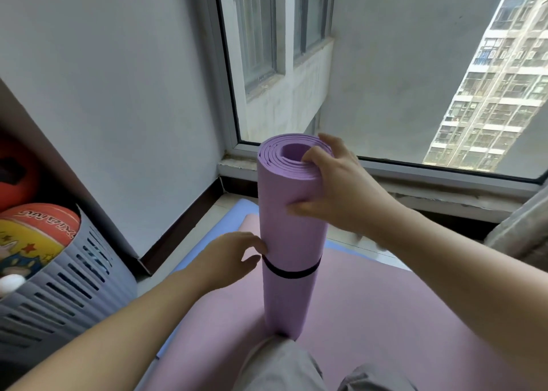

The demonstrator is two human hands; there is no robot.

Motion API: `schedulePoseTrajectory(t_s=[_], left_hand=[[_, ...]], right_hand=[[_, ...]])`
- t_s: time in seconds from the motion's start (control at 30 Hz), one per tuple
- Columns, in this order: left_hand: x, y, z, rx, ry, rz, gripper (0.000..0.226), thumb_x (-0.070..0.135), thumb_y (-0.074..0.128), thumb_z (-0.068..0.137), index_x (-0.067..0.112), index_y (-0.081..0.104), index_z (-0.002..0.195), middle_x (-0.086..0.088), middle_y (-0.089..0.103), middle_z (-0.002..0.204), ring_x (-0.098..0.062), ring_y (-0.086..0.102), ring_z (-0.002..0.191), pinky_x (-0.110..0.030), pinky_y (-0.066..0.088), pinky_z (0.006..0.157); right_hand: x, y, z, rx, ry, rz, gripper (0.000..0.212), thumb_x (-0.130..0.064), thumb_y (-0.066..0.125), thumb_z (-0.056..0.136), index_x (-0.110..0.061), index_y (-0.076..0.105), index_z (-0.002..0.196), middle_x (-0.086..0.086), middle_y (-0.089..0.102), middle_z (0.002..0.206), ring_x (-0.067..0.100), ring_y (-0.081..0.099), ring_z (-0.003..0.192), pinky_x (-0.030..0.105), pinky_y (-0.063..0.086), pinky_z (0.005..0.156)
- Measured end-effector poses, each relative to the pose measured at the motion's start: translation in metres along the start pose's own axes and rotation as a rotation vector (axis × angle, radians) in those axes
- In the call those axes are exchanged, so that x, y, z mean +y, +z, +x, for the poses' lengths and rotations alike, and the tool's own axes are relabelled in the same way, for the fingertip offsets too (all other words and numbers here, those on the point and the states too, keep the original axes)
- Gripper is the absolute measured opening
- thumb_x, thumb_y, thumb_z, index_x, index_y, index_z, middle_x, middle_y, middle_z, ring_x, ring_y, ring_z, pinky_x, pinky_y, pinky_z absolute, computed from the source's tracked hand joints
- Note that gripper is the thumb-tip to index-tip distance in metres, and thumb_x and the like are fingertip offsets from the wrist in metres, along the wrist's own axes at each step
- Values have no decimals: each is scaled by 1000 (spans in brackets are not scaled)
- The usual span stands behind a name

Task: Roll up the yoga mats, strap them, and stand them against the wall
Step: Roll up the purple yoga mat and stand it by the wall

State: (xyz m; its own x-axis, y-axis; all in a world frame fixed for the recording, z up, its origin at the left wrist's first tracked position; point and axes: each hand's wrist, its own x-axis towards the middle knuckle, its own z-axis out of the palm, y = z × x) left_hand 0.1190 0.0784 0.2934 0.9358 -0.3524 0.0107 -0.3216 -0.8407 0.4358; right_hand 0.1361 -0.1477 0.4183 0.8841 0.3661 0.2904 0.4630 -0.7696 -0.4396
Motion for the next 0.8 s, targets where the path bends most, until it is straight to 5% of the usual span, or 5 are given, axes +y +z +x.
schedulePoseTrajectory(t_s=[0.1,0.3,0.53,0.63,0.8], left_hand=[[11,-10,-7,103,-174,-296,31,19,58,93,34,55,120,19,57,119,0,59,100,-11,45,81],[20,-45,6,71,-314,-975,52,18,58,95,39,39,139,11,55,131,-15,69,97,-37,53,87],[-25,-83,76,343,-268,-1039,50,16,62,85,43,49,125,11,55,133,-18,57,119,-40,52,91],[-51,-94,104,409,-327,-1096,43,20,59,74,42,55,111,5,62,124,-20,57,118,-45,49,96],[-120,-95,165,445,-452,-1130,34,4,53,94,28,56,118,1,63,109,-16,61,102,-46,45,98]], right_hand=[[5,-1,5,33,0,63,66,-34,85,62,-20,54,119,2,29,145,23,41,126,28,36,103],[-2,0,28,310,-95,199,57,-23,85,64,-12,58,112,2,37,135,18,44,119,21,33,98],[6,49,118,412,-285,264,57,-23,86,62,-6,56,107,17,34,139,41,40,126,54,43,100],[18,77,167,370,-343,252,56,-25,84,64,-5,56,109,21,35,139,43,39,128,55,43,100],[39,121,256,272,-380,229,58,-27,83,65,-2,57,110,23,35,138,45,38,127,54,43,100]])
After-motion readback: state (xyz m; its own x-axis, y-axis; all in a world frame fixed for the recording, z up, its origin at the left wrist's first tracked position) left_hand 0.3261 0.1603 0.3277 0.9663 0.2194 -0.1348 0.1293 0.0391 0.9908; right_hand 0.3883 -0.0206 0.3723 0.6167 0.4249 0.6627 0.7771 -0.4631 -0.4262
